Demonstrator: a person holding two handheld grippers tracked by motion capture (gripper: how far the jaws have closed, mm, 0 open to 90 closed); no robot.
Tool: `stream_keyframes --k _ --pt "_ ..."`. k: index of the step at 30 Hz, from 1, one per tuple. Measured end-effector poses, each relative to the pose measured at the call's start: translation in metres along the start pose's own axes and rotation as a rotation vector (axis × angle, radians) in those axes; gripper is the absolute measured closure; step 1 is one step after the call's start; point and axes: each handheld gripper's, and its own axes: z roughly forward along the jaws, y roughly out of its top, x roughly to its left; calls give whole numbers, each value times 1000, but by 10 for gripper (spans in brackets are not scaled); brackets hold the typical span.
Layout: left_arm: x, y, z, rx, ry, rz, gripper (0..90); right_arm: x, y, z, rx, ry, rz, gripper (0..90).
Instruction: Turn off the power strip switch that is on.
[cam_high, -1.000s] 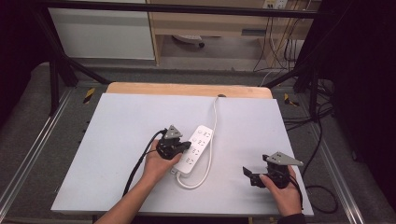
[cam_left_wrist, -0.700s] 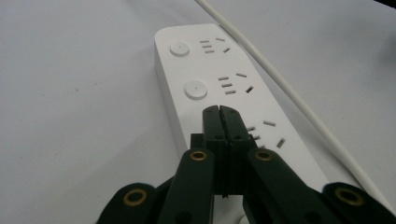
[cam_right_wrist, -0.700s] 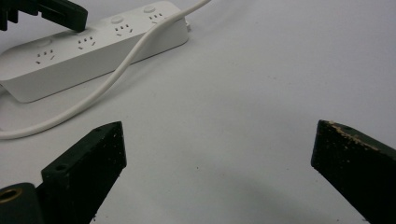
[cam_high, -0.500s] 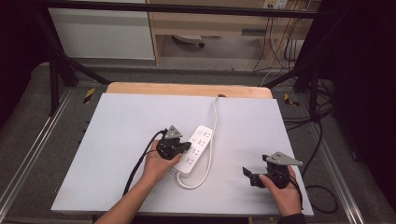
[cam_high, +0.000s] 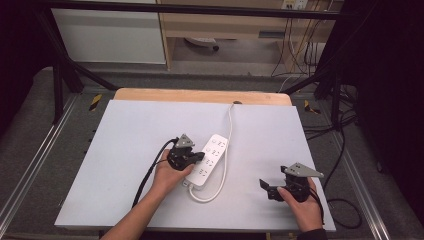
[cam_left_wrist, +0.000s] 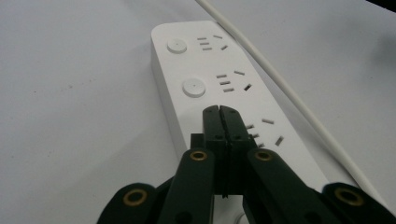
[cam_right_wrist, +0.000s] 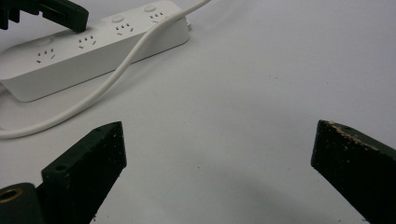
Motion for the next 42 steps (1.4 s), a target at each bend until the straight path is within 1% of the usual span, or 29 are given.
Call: stream_keyframes --k 2,6,10,16,21,26,37,42 --pt "1 0 0 3 -4 -6 900 0 0 0 1 0 -1 41" --pt "0 2 0 14 -3 3 900 0 0 0 2 -1 1 41" --pt "1 2 0 19 -10 -6 900 0 0 0 2 0 -2 41" --pt "2 3 0 28 -15 -6 900 0 0 0 2 1 -2 41" --pt "1 6 0 44 -12 11 900 0 0 1 4 2 -1 41" --pt "1 7 0 51 -16 8 900 1 0 1 4 2 -1 41" --pt "0 8 0 64 -8 28 900 0 0 0 4 2 -2 41" --pt "1 9 1 67 -11 23 900 0 0 0 4 3 -2 41"
